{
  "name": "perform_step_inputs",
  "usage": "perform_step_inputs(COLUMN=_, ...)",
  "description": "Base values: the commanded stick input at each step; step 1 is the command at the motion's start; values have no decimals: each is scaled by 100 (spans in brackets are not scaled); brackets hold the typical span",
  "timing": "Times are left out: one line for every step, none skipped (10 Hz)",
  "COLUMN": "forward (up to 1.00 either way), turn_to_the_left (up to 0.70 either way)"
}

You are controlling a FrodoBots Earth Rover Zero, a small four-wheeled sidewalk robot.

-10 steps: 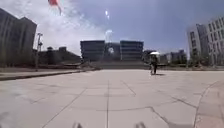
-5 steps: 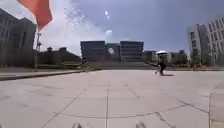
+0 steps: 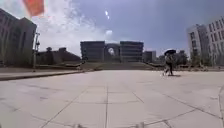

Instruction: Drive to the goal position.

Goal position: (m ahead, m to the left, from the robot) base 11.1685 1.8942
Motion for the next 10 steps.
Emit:
perform_step_inputs(forward=45, turn_to_the_left=3)
perform_step_inputs(forward=45, turn_to_the_left=3)
perform_step_inputs(forward=45, turn_to_the_left=3)
perform_step_inputs(forward=45, turn_to_the_left=3)
perform_step_inputs(forward=45, turn_to_the_left=3)
perform_step_inputs(forward=45, turn_to_the_left=3)
perform_step_inputs(forward=45, turn_to_the_left=3)
perform_step_inputs(forward=45, turn_to_the_left=3)
perform_step_inputs(forward=45, turn_to_the_left=3)
perform_step_inputs(forward=45, turn_to_the_left=3)
